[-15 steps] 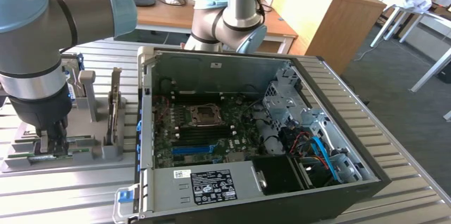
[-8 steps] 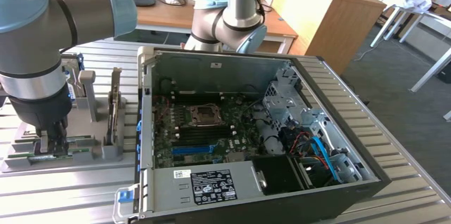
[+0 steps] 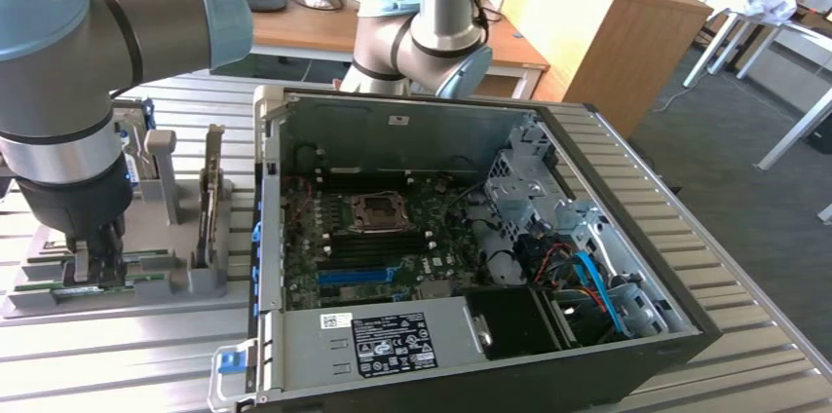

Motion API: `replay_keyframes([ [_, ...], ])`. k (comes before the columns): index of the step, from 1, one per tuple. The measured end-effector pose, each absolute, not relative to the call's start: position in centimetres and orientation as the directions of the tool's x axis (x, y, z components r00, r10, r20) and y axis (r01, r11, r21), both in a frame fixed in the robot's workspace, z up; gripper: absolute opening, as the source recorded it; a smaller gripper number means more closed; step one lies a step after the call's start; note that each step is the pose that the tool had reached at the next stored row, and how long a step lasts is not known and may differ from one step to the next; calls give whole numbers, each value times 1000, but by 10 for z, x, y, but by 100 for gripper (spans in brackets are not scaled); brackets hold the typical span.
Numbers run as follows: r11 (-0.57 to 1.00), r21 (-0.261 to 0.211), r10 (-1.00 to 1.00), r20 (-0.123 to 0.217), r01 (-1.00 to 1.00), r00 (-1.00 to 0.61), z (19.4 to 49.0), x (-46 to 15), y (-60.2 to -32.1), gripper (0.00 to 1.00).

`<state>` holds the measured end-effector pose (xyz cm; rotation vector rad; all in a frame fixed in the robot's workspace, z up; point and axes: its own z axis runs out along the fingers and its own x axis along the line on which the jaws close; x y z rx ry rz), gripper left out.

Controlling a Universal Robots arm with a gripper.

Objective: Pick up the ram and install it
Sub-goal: 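Pick up the ram and move it above insertion slot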

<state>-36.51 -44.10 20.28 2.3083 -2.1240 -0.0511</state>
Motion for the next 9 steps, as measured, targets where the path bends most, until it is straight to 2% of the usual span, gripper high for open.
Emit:
replay_keyframes([
  [2,-83,25,-996,-21,-996,83,203,-365,-441,18],
  [3,-83,25,-996,-21,-996,83,203,-365,-441,11],
  [8,-83,25,-996,-21,-996,83,203,-365,-441,11],
  [9,-39,25,-999,-21,-999,39,203,-365,-441,11],
])
